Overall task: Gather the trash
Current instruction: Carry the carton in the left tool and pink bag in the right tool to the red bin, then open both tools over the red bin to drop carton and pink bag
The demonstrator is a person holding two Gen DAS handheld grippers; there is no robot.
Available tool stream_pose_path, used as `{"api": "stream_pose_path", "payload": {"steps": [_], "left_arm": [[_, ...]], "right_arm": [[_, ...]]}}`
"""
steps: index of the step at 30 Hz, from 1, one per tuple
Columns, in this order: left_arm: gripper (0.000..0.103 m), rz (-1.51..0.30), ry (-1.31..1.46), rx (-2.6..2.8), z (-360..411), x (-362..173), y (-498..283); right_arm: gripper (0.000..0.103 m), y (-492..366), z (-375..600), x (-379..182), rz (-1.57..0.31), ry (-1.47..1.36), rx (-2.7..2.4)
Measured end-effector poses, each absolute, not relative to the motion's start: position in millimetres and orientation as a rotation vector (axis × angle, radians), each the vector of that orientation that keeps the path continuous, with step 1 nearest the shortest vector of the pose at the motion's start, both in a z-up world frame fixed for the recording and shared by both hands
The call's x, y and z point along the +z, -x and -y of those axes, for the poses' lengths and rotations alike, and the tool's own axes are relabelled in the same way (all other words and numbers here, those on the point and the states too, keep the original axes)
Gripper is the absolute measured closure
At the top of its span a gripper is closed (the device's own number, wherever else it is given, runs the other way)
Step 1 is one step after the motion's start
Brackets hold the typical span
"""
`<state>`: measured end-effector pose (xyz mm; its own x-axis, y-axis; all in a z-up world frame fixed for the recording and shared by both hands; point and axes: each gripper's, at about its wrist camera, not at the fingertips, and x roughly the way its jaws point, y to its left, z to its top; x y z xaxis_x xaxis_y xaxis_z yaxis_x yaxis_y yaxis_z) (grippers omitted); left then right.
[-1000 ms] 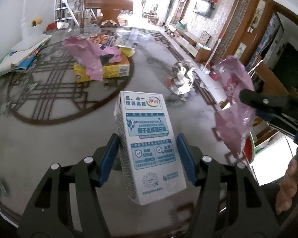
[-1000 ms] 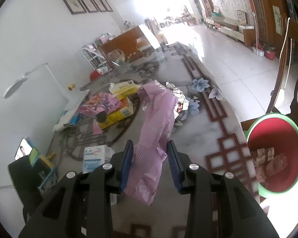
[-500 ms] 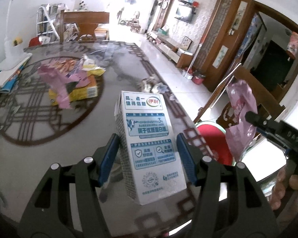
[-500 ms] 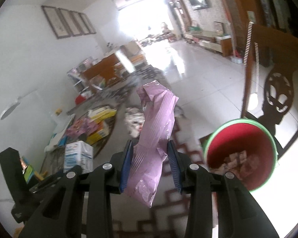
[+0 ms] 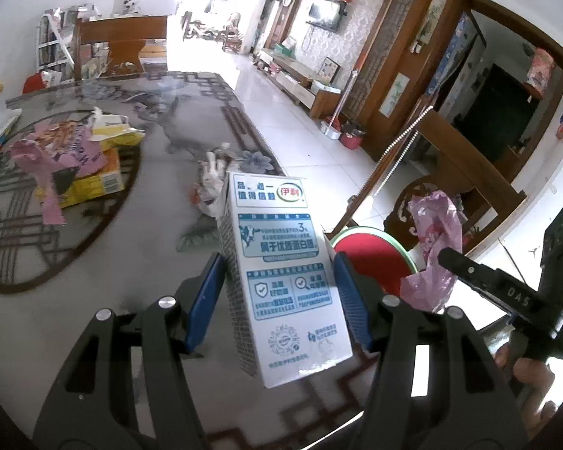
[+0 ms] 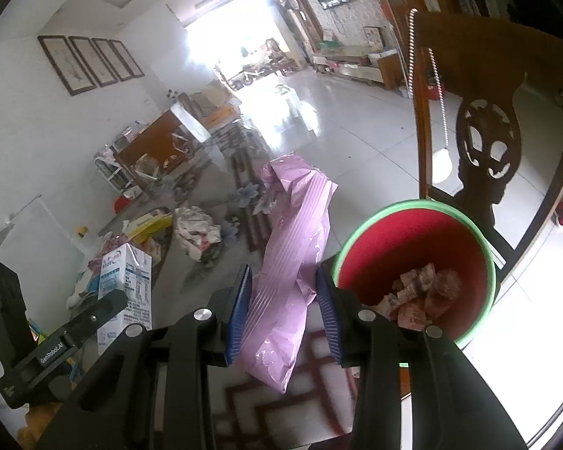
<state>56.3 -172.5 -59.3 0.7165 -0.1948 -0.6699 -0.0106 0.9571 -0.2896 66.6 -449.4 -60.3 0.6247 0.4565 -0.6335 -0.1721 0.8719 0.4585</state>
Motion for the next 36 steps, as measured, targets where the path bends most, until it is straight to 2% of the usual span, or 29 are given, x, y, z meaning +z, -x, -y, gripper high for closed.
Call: {"api": "stream_pose_path", "payload": {"steps": [17,25,36], "left_arm": [[0.045,-0.871,0.255,-0.233,221.7,-87.5,-98.9],[0.045,-0.849,0.115,-0.318,260.7,-84.3,-117.4],[0.045,-0.896,0.168,-0.501,298.8,-94.5,-153.4]], "right_arm": [[0.067,-68.4,500.9,-89.0,-0.867,-0.429,0.237],[0.067,-72.0,514.5,-99.5,-0.874,-0.438,0.193],[0.067,-77.8,533.4,-107.0,-0.879,-0.452,0.13]]}}
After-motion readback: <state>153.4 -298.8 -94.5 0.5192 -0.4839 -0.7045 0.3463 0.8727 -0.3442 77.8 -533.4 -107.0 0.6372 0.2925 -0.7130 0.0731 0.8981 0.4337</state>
